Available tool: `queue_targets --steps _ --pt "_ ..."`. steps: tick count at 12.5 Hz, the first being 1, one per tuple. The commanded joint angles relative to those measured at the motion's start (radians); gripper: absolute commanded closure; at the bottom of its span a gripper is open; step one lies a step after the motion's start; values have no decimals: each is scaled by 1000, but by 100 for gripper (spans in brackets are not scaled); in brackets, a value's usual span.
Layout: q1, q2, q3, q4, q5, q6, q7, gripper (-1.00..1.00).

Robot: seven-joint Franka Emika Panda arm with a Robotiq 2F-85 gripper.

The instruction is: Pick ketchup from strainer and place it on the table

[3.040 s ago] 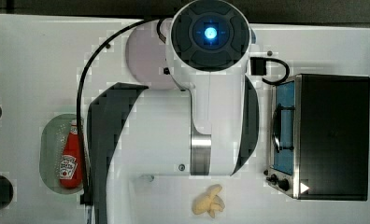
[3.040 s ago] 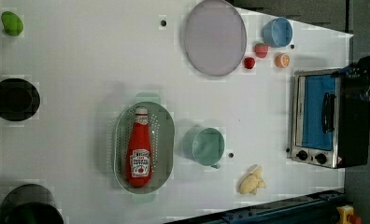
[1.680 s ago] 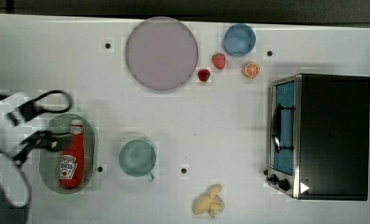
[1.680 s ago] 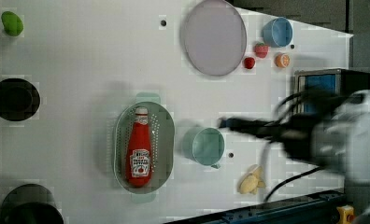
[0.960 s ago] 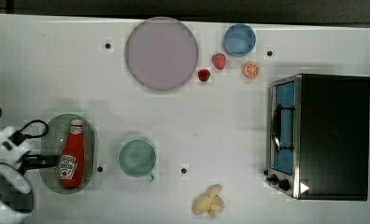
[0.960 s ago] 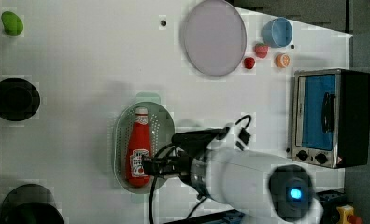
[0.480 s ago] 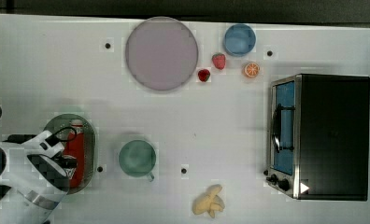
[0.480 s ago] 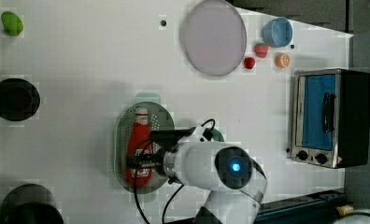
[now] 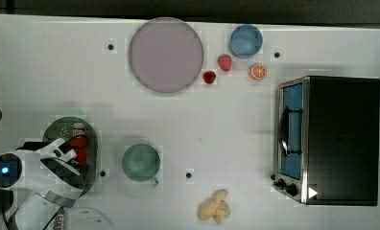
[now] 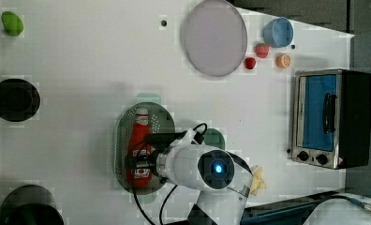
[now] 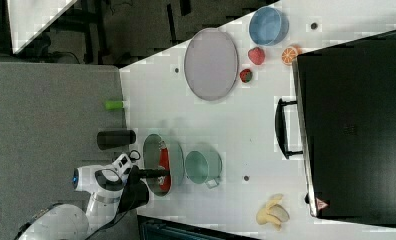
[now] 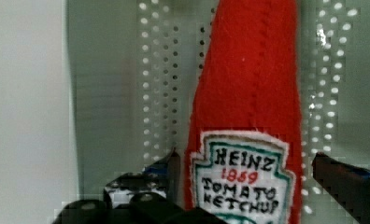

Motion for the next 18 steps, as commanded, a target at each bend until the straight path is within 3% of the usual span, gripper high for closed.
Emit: queue_targets --steps 1,2,5,8,13,18 --pt "24 31 -29 54 -14 33 67 -100" --pt "32 41 -40 59 -17 34 67 -91" --pt "45 45 -48 65 -18 47 67 -21" --pt "23 -16 -15 58 4 -37 66 -21" --pt "-84 -204 151 93 281 -164 44 -21" --pt "-139 -332 178 251 390 -457 -115 -21"
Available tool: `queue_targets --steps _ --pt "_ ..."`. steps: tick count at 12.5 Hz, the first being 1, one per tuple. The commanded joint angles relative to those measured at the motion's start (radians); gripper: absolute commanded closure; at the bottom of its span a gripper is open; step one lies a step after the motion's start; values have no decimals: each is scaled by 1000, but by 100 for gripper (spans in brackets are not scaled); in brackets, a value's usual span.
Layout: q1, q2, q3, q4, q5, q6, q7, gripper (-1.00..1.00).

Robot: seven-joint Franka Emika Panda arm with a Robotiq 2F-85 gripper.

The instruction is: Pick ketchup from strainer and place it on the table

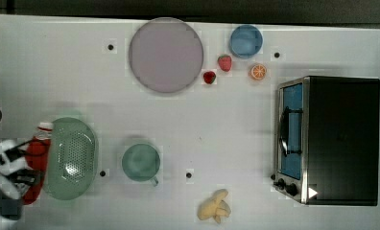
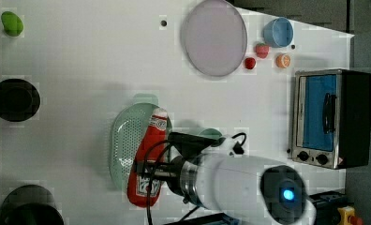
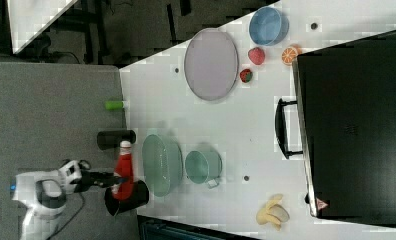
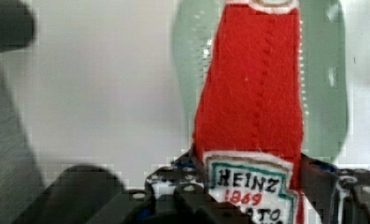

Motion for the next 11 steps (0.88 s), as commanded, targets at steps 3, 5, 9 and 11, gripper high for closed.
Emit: queue_targets --steps 3,5,9,11 --pt "-100 -36 -26 198 63 -301 -208 -21" --pt "-152 -50 -50 253 61 -360 -259 -21" --pt "-250 -98 -138 272 51 -362 -288 -21" --pt "-284 -115 -190 269 51 -362 -295 -21"
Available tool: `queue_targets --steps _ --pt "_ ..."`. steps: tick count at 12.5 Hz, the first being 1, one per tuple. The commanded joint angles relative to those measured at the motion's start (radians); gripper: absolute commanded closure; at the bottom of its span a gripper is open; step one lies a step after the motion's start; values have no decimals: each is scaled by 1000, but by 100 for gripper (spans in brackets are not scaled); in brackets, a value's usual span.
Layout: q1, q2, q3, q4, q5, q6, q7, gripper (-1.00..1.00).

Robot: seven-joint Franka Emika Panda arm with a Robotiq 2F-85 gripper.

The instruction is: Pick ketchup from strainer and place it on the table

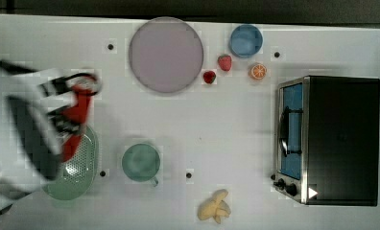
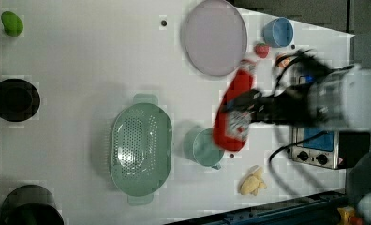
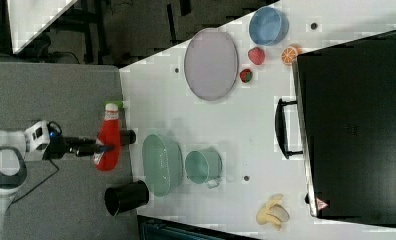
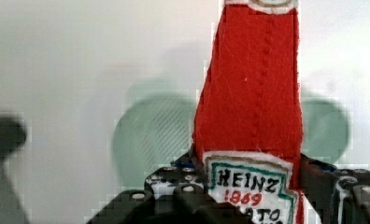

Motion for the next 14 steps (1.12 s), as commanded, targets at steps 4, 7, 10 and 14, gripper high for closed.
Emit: queue_targets --steps 4,7,10,14 --pt "-134 -26 -149 -11 -3 -14 -90 -21" --pt "-160 -25 -240 -64 -3 -7 -218 -21" --pt "-175 -25 -319 -143 -3 40 -284 -21" --pt "-178 -20 -387 -316 -3 252 -303 -21"
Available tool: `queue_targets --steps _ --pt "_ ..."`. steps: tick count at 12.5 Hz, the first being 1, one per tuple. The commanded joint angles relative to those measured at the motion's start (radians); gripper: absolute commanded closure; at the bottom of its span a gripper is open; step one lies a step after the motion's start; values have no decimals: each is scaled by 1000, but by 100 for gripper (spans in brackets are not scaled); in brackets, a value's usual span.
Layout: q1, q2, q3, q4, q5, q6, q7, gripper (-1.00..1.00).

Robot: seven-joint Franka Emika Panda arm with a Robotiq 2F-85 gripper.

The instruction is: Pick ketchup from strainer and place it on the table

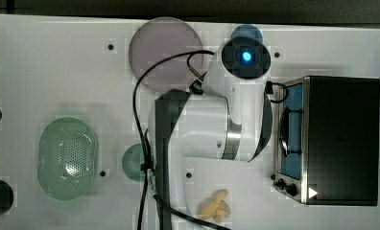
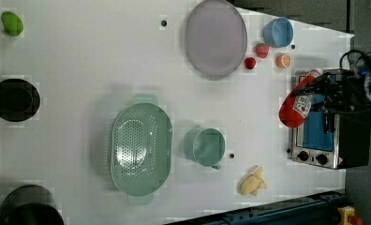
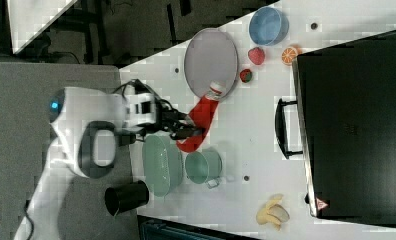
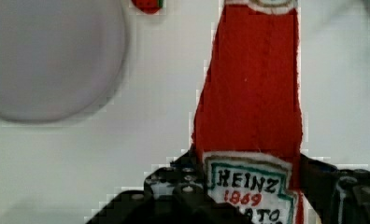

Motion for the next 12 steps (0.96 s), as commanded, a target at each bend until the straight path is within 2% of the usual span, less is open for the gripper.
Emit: queue_targets --steps 1,5,7,8,11,12 --pt "21 -12 -14 -119 -1 145 -82 -21" --pt "23 58 -12 -253 -2 354 -82 -21" --pt "22 102 -19 -275 -28 412 -82 -21" --pt "22 121 -23 -277 -59 432 -82 -27" --pt "21 137 -26 -275 -118 453 -82 -91" --pt "22 124 -22 -271 -115 450 -81 -100"
